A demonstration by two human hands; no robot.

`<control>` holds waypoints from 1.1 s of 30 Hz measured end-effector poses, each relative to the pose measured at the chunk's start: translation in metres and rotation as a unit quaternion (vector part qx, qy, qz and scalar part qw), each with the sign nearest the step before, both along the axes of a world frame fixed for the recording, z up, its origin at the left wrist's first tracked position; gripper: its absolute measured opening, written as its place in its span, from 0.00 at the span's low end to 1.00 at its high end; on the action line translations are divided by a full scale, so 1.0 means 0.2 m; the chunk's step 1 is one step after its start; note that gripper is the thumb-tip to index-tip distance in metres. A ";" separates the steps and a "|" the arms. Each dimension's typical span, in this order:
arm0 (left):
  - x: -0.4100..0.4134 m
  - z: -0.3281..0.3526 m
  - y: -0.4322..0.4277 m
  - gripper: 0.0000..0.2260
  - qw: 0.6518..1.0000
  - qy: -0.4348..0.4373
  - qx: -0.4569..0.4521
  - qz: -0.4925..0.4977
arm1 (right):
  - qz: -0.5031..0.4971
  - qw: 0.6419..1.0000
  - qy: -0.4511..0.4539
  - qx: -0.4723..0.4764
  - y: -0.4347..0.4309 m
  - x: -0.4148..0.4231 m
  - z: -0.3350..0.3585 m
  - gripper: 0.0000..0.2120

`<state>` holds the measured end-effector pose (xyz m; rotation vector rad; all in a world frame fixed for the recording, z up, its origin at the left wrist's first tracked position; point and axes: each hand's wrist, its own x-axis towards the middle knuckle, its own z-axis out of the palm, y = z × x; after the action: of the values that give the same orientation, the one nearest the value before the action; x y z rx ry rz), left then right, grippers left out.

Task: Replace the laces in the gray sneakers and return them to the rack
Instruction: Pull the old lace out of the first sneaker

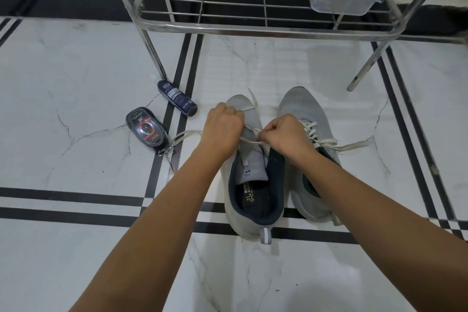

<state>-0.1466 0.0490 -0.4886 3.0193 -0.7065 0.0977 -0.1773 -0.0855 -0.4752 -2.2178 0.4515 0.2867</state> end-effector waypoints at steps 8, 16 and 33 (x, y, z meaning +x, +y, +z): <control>0.03 -0.04 0.08 0.12 0.984 0.071 -0.089 0.137 | 0.034 0.999 -0.009 -0.024 0.04 -0.01 -0.01 0.04; 0.01 -0.04 0.04 0.03 0.985 -0.011 -0.164 0.054 | -0.005 1.000 -0.008 0.019 0.00 -0.03 -0.01 0.04; -0.01 0.04 0.05 0.08 0.984 0.170 -0.040 0.034 | 0.131 0.986 -0.028 -0.095 0.05 -0.07 0.01 0.11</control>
<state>-0.1484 0.0583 -0.4810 2.8738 -0.5517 -0.3686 -0.1908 -0.0745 -0.4727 -2.4676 0.1593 0.3308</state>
